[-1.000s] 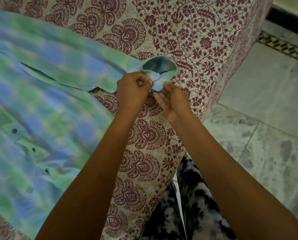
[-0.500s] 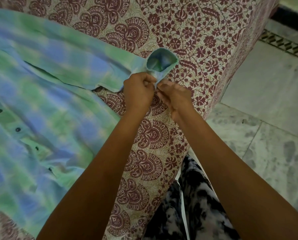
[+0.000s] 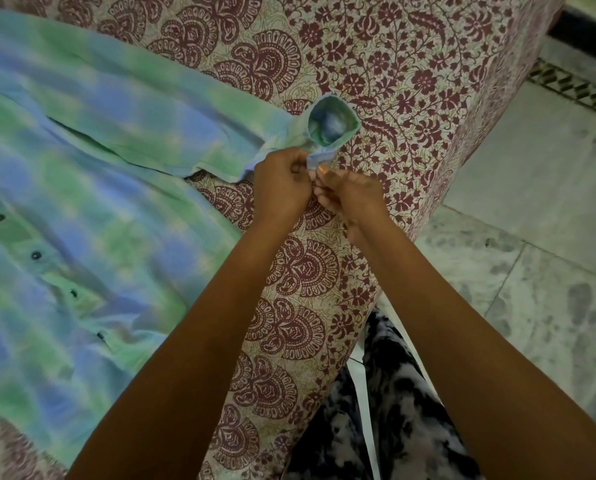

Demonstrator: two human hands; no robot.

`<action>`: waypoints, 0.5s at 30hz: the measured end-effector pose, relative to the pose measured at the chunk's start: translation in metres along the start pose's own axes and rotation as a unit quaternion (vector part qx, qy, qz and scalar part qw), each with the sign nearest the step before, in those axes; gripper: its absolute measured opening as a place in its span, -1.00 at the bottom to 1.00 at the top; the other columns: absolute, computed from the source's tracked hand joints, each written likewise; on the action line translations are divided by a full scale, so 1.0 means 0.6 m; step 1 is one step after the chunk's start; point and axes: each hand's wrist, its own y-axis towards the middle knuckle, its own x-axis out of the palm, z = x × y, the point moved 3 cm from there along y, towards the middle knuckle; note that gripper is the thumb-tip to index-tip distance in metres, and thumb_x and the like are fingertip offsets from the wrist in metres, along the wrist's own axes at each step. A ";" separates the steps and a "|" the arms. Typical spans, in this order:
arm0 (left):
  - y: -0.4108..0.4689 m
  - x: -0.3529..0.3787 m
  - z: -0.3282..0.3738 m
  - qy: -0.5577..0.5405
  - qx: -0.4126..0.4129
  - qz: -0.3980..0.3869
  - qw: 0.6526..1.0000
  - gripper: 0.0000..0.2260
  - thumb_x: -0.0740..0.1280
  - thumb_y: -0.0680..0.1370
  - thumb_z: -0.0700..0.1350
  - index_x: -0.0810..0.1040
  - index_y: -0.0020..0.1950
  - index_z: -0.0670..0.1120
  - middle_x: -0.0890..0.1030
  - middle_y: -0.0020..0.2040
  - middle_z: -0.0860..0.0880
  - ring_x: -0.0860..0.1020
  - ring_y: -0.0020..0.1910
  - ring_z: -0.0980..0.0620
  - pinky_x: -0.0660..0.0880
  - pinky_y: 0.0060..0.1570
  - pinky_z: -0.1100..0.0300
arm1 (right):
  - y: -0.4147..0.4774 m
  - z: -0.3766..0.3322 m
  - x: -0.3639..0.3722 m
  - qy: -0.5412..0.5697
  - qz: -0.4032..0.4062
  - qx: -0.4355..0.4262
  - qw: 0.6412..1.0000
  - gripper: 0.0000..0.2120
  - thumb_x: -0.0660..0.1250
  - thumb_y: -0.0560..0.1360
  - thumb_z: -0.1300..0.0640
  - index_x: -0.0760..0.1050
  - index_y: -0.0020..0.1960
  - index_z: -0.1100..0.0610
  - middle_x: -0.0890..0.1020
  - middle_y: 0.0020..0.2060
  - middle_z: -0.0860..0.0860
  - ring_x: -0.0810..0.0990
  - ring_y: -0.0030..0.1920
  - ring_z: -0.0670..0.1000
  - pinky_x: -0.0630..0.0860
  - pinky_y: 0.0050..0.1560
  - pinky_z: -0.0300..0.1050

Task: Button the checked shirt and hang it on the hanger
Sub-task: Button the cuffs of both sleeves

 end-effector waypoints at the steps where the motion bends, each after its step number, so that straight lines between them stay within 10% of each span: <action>1: 0.000 0.000 0.001 0.013 0.002 0.004 1.000 -0.84 0.29 0.45 -0.30 0.64 -0.06 -0.17 0.57 -0.25 0.01 0.49 -0.29 0.08 0.39 -0.30 0.30 | 0.001 -0.001 0.001 -0.012 0.000 -0.010 1.000 -0.91 0.36 0.45 0.24 0.56 -0.23 0.19 0.62 -0.47 -0.06 0.54 -0.45 -0.17 0.53 -0.36 -0.38; 7: 0.007 -0.001 0.007 0.054 0.002 -0.010 0.999 -0.84 0.24 0.45 -0.32 0.59 -0.07 -0.23 0.50 -0.25 -0.04 0.42 -0.24 0.02 0.20 -0.40 0.26 | 0.009 0.004 0.006 -0.098 -0.003 -0.112 0.989 -0.85 0.28 0.50 0.30 0.51 -0.24 0.18 0.56 -0.34 0.06 0.50 -0.30 -0.04 0.51 -0.19 -0.24; 15: 0.034 -0.008 0.000 -0.001 -0.050 -0.047 0.998 -0.89 0.30 0.47 -0.24 0.61 -0.10 -0.20 0.60 -0.27 -0.13 0.56 -0.23 -0.07 0.49 -0.15 0.16 | 0.017 0.005 0.000 -0.134 0.010 -0.196 0.971 -0.79 0.32 0.46 0.31 0.50 -0.23 0.02 0.58 -0.30 0.00 0.53 -0.20 0.03 0.52 -0.05 -0.02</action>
